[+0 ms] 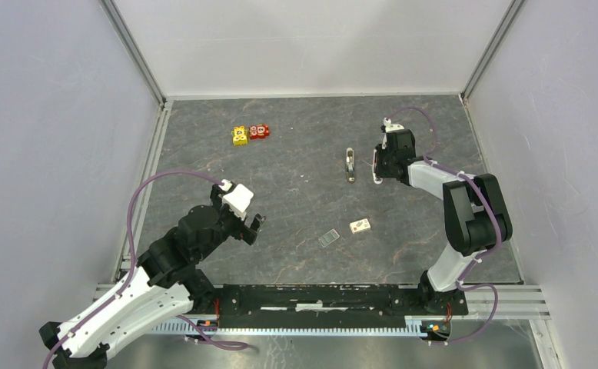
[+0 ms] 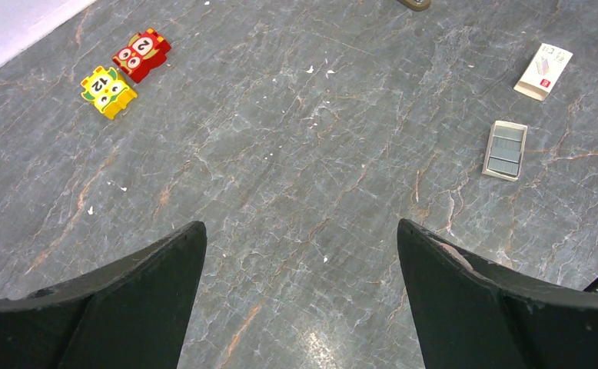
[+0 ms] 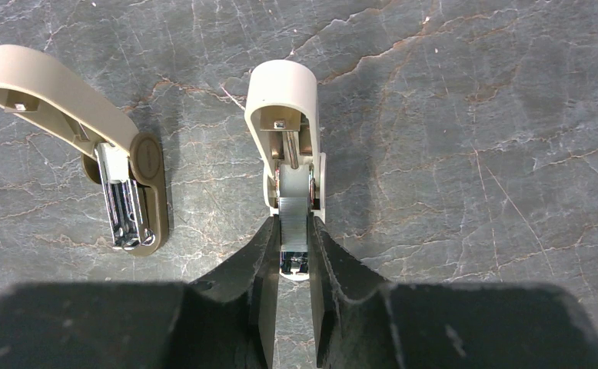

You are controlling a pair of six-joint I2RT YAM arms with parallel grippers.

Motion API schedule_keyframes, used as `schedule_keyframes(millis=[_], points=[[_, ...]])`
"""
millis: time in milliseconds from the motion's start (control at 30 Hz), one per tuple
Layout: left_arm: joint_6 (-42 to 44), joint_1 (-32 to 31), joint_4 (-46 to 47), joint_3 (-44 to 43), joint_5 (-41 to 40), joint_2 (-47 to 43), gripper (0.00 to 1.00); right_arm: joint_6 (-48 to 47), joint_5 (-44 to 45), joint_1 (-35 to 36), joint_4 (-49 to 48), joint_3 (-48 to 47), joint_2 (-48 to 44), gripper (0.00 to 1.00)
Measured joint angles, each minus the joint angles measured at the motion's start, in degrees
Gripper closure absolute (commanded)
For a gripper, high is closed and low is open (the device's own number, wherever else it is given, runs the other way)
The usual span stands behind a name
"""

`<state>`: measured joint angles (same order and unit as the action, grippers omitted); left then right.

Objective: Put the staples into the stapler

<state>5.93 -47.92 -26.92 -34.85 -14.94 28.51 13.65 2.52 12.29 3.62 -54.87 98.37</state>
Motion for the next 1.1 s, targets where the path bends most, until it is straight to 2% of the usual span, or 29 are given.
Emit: schedule_keyframes(millis=[1100], points=[[0.0,0.1,0.0,0.0,0.0,0.7,0.0,0.0,0.0,0.0,-0.2,0.2,0.0,0.75]])
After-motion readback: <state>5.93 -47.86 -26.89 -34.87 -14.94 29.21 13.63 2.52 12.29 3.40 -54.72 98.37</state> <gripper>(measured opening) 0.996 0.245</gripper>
